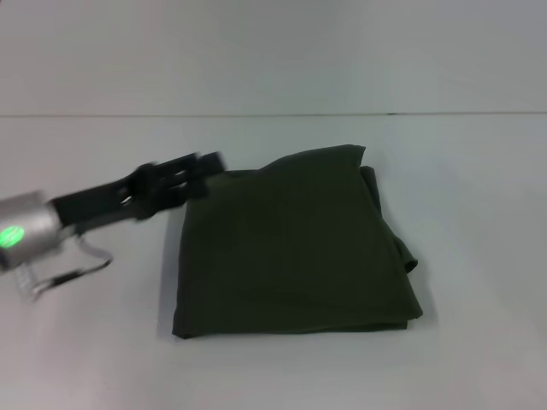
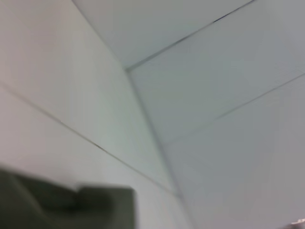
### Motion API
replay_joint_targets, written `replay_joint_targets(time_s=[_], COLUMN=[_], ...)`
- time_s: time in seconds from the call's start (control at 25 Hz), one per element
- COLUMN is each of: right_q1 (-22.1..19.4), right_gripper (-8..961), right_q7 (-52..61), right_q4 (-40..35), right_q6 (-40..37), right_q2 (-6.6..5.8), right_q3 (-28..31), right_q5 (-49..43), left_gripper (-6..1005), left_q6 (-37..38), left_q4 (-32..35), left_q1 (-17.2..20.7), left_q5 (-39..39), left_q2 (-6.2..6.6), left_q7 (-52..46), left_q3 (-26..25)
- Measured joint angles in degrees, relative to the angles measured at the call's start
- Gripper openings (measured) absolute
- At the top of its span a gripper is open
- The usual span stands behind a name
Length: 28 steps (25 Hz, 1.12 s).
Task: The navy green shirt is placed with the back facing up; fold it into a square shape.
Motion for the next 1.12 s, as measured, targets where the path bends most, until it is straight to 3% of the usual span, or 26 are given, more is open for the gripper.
replay_joint_targets(time_s=[0.24, 0.4, 0.56, 0.68, 1.12], right_q1=[0.07, 0.1, -0.02, -0.1, -0.32], right_gripper=[909, 909, 909, 909, 908], right_q7=[-0.11, 0.06, 0.75, 0.97, 1.06], right_q4=[0.83, 1.27, 1.38, 1.38, 1.37], right_q6=[1.66, 1.93, 1.92, 1.93, 1.74], right_q2=[0.07, 0.0, -0.03, -0.03, 0.01], right_q3=[-0.36, -0.72, -0.81, -0.81, -0.81], right_q5=[-0.42, -0.43, -0.43, -0.38, -0.31], left_gripper=[768, 794, 797, 794, 788], left_q6=[-26.09, -38.32, -42.44, -43.44, -49.15], left_q4=[-2.33, -5.04, -7.98, -8.81, -12.33], left_q1=[-8.77, -12.58, -15.96, -17.64, -21.43], left_q5=[0.18, 2.52, 9.98, 15.89, 22.88], left_q2=[-0.29, 0.84, 2.9, 3.73, 3.24], left_q7=[11.25, 5.19, -8.02, -15.89, -19.28], left_q3=[11.82, 16.66, 20.1, 21.45, 23.82])
